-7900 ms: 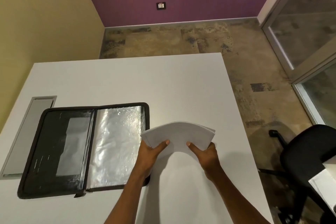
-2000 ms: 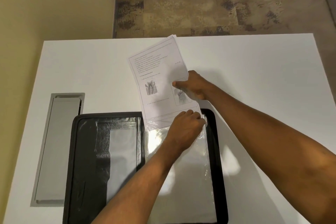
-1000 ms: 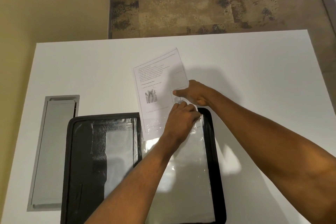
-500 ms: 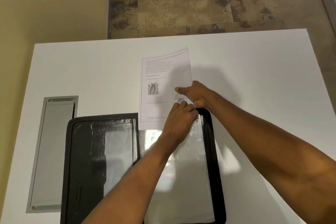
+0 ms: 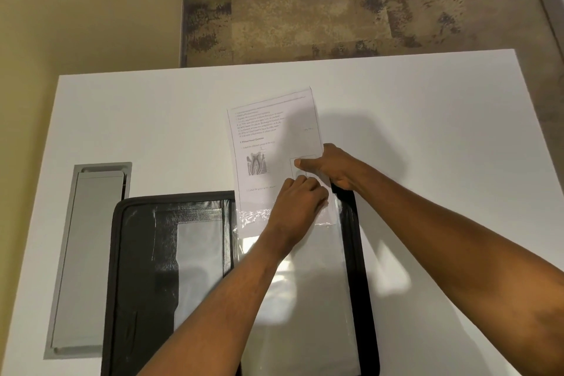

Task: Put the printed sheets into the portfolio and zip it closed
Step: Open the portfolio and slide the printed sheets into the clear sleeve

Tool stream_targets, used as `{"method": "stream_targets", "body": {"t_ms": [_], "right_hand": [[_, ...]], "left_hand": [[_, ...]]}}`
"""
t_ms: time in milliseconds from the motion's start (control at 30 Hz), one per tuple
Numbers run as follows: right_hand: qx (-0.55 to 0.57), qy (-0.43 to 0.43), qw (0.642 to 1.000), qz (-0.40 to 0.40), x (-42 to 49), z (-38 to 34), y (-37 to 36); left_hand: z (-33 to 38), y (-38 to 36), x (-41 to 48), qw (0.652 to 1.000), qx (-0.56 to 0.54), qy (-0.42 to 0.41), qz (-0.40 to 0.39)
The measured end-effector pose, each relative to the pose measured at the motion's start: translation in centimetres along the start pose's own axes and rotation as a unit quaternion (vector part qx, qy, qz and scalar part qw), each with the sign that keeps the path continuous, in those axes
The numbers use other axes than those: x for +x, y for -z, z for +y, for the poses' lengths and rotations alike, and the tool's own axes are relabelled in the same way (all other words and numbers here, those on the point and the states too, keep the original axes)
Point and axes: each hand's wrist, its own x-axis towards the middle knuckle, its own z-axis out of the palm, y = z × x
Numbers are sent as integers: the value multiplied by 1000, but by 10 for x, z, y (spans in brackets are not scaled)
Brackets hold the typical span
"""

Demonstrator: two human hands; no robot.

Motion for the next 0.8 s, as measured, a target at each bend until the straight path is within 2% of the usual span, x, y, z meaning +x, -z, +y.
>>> {"method": "stream_targets", "body": {"t_ms": [233, 433, 600, 800], "right_hand": [[36, -33, 998, 29, -6, 17, 4], [41, -13, 998, 50, -3, 2, 19], [-41, 53, 996, 54, -9, -31, 16], [-172, 138, 972, 81, -26, -81, 25]], "left_hand": [[1, -4, -2, 999, -44, 16, -20], [4, 4, 1, 998, -64, 13, -10], [16, 17, 6, 999, -18, -15, -27], [43, 16, 1, 995, 53, 23, -79]]}}
